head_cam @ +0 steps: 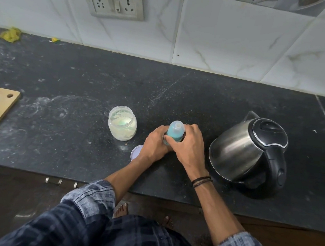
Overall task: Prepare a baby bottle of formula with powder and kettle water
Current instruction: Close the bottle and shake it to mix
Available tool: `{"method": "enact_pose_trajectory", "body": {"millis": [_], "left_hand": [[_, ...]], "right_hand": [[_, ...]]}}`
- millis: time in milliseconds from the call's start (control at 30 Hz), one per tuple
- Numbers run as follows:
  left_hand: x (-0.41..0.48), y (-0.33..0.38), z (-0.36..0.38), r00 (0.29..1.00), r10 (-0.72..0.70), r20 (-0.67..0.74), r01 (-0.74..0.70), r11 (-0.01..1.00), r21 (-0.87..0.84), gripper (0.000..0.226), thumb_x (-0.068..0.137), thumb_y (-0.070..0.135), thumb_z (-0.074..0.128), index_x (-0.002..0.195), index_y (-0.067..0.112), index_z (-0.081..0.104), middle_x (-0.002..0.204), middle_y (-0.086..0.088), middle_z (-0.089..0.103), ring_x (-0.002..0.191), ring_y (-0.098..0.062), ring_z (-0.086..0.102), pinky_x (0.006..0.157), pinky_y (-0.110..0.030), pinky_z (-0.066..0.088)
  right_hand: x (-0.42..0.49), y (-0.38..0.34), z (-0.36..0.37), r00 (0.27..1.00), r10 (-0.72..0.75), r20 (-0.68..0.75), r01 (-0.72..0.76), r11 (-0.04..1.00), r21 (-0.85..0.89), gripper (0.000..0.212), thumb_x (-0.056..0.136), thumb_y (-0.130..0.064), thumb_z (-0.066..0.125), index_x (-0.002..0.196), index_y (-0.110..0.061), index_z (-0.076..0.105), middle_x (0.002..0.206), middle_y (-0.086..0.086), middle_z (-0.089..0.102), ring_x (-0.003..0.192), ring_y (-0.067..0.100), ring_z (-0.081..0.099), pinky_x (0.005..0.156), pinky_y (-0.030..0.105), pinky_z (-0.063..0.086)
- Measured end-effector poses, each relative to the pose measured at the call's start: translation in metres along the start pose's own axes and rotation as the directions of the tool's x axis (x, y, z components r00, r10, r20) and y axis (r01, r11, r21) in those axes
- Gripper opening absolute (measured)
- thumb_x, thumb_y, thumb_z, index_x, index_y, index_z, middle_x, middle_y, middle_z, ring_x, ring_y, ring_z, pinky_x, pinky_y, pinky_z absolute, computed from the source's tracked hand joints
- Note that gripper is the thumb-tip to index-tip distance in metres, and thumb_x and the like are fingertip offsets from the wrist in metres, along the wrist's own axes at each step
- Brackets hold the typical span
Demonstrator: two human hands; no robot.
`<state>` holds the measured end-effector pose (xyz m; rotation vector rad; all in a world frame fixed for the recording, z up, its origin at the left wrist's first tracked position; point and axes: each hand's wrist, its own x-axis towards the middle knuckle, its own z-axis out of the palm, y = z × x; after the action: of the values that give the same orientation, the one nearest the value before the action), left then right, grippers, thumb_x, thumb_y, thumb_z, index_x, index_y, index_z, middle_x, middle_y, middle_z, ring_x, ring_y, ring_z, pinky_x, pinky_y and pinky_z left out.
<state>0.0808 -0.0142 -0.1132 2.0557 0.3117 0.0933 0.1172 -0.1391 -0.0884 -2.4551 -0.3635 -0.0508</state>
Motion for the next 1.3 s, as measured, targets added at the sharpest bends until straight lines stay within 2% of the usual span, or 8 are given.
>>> {"method": "enact_pose_trajectory", "body": {"millis": [167,367,733,900,967,1067,1233,1300], "left_hand": [[0.007,-0.003,-0.008,0.993,0.049,0.108,-0.052,0.998,0.032,0.055,0.076,0.020,0.082,0.125,0.018,0.058,0.118,0.003,0.062,0.107,-0.015,0.060,0.094,-0.035,0.050],[0.002,-0.018,-0.023,0.977,0.124,0.176,-0.145,0.983,0.110,0.075,0.079,0.014,0.078,0.146,0.018,0.045,0.131,0.007,0.054,0.120,-0.008,0.050,0.102,-0.016,0.037],[-0.002,-0.058,-0.020,0.980,0.179,0.090,-0.200,0.907,0.370,0.031,0.097,0.017,0.058,0.127,0.012,0.065,0.130,-0.005,0.062,0.118,-0.026,0.057,0.106,-0.034,0.041],[-0.001,-0.062,-0.017,0.975,0.208,0.080,-0.223,0.880,0.419,0.037,0.101,0.038,0.055,0.127,0.013,0.065,0.131,0.000,0.060,0.115,-0.019,0.054,0.104,-0.032,0.042],[-0.001,-0.061,-0.017,0.969,0.241,0.061,-0.242,0.859,0.451,0.040,0.100,0.042,0.055,0.124,0.012,0.066,0.127,-0.001,0.061,0.109,-0.021,0.056,0.098,-0.032,0.044],[-0.001,-0.061,-0.017,0.956,0.288,0.057,-0.278,0.828,0.487,0.041,0.099,0.043,0.056,0.121,0.010,0.068,0.123,-0.002,0.064,0.102,-0.022,0.059,0.092,-0.034,0.048],[-0.004,-0.067,-0.018,0.959,0.279,0.050,-0.268,0.835,0.480,0.053,0.094,0.057,0.052,0.113,0.012,0.072,0.124,0.002,0.066,0.103,-0.021,0.061,0.095,-0.030,0.046],[-0.005,-0.069,-0.019,0.955,0.287,0.072,-0.284,0.821,0.495,0.060,0.093,0.065,0.045,0.115,0.016,0.071,0.126,0.006,0.065,0.105,-0.019,0.062,0.095,-0.031,0.048]], "right_hand": [[-0.013,0.008,-0.002,0.998,-0.039,0.054,0.029,0.986,0.164,0.084,0.077,-0.044,0.086,0.148,-0.033,0.043,0.135,-0.006,0.056,0.123,0.014,0.055,0.095,0.035,0.052],[-0.018,0.008,-0.006,0.983,-0.135,0.120,0.110,0.974,0.196,0.091,0.085,-0.029,0.082,0.155,-0.048,0.027,0.148,-0.012,0.050,0.132,0.007,0.051,0.100,0.038,0.053],[-0.001,0.004,-0.034,0.984,-0.165,0.067,0.144,0.959,0.245,0.094,0.080,-0.038,0.086,0.148,-0.051,0.023,0.144,-0.016,0.051,0.116,0.019,0.064,0.094,0.048,0.056],[-0.009,-0.026,-0.054,0.933,0.073,-0.351,0.227,0.639,0.735,0.096,0.080,-0.003,0.085,0.151,-0.027,0.025,0.145,-0.011,0.042,0.123,0.016,0.061,0.092,0.036,0.059],[-0.010,-0.027,-0.052,0.957,0.110,-0.268,0.162,0.561,0.812,0.095,0.080,0.004,0.083,0.152,-0.021,0.025,0.139,-0.006,0.047,0.116,0.015,0.065,0.089,0.031,0.059],[-0.018,-0.020,-0.054,0.994,-0.086,-0.072,0.112,0.746,0.656,0.094,0.078,-0.009,0.088,0.151,-0.034,0.033,0.134,-0.012,0.055,0.110,0.016,0.068,0.088,0.036,0.061],[-0.013,-0.033,-0.069,0.947,0.258,-0.192,0.087,0.368,0.926,0.088,0.084,0.002,0.080,0.150,-0.023,0.028,0.140,0.015,0.049,0.108,0.014,0.067,0.096,0.056,0.057],[-0.009,-0.028,-0.073,0.987,0.119,-0.108,0.039,0.476,0.878,0.091,0.079,0.000,0.083,0.150,-0.024,0.031,0.137,0.012,0.051,0.107,0.019,0.066,0.094,0.049,0.059]]}}
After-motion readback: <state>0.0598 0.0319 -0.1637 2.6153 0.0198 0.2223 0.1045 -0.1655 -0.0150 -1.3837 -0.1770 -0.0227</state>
